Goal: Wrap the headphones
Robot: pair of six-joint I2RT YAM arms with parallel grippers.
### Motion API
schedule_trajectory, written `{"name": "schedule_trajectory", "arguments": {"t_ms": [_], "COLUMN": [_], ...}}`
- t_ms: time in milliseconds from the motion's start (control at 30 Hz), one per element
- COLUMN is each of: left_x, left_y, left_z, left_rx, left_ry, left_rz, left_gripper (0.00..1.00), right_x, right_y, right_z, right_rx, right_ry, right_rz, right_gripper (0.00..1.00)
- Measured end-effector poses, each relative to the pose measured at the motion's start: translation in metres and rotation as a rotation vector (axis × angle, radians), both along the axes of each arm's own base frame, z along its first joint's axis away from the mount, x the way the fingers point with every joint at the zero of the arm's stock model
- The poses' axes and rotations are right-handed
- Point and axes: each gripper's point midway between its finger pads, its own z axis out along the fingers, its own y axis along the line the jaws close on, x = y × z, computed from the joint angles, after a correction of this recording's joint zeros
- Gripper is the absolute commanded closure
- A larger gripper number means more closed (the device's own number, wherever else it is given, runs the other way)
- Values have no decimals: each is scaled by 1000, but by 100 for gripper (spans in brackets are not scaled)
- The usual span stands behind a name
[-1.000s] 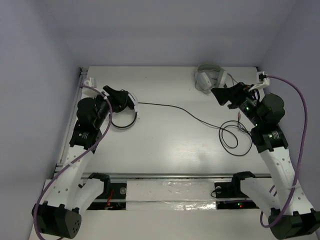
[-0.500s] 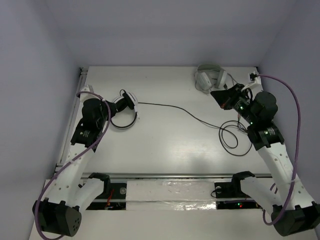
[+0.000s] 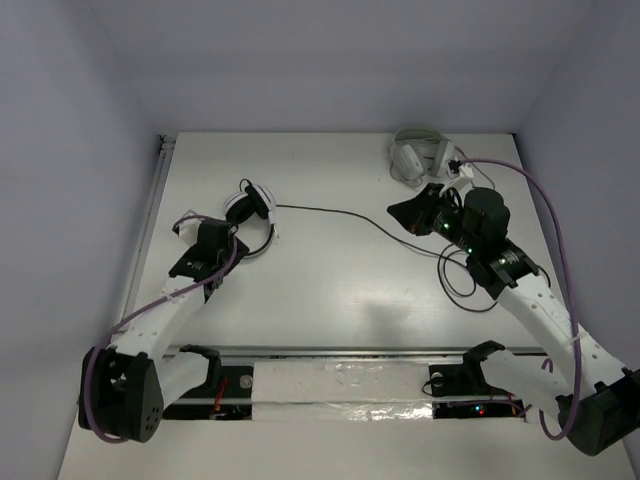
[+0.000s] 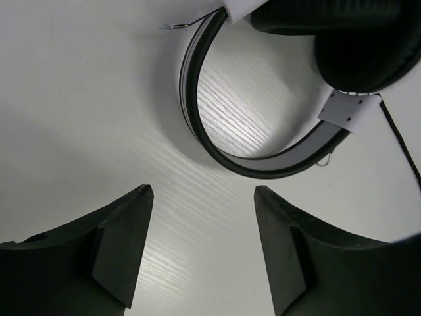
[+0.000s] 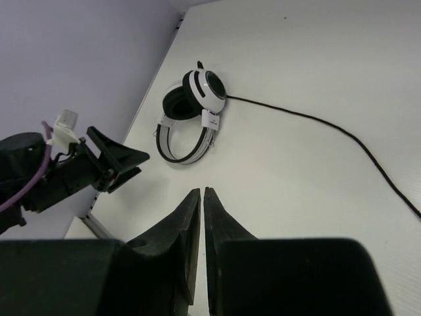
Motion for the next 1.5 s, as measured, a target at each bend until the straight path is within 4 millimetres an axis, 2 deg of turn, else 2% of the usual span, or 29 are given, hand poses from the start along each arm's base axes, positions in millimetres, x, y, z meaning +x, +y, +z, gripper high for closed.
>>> {"name": "schedule_trajectory", "arguments": {"t_ms": [100, 200, 433, 567, 633, 767, 833, 900, 1067, 1100, 1133, 1167, 1267, 1433, 1500], "left_x": [5, 15, 30, 42, 44, 43, 46, 52, 49, 46, 45, 44, 46, 46, 45], "left_y": [-3, -6, -10, -12, -12, -10, -9, -9, -9, -7, -5, -2, 1, -2, -3], "left_z": [-20, -32, -66, -67, -70, -73, -72, -68, -67, -69, -69, -69, -67, -71, -73], "left_rx": [-13, -33, -44, -47, -44, -16, 1, 23, 103, 115, 124, 134, 154, 156, 150], "left_ry": [49, 62, 113, 89, 91, 106, 107, 101, 150, 166, 177, 183, 184, 196, 196], "left_rz": [19, 40, 71, 76, 75, 56, 46, 29, -52, -51, -45, -42, -42, -65, -72], "left_gripper": [38, 38, 42, 53, 66, 82, 95, 100, 98, 93, 82, 76, 63, 53, 52], "right_x": [-2, -6, -10, -12, -12, -12, -11, -10, -5, -3, -2, -1, 1, 1, 2], "right_y": [4, 8, 14, 16, 17, 17, 18, 17, 18, 18, 18, 19, 21, 23, 23], "right_z": [-7, -11, -16, -15, -15, -16, -17, -17, -18, -18, -18, -18, -17, -16, -15], "right_rx": [-9, -14, -15, -12, -12, -13, -14, -12, -4, 2, 6, 11, 23, 28, 30], "right_ry": [11, 17, 22, 16, 16, 18, 21, 23, 31, 33, 34, 34, 37, 35, 33], "right_rz": [14, 32, 60, 70, 72, 71, 70, 65, 48, 41, 34, 31, 27, 22, 21], "right_gripper": [76, 72, 73, 74, 74, 74, 74, 74, 75, 75, 75, 75, 75, 75, 75]}}
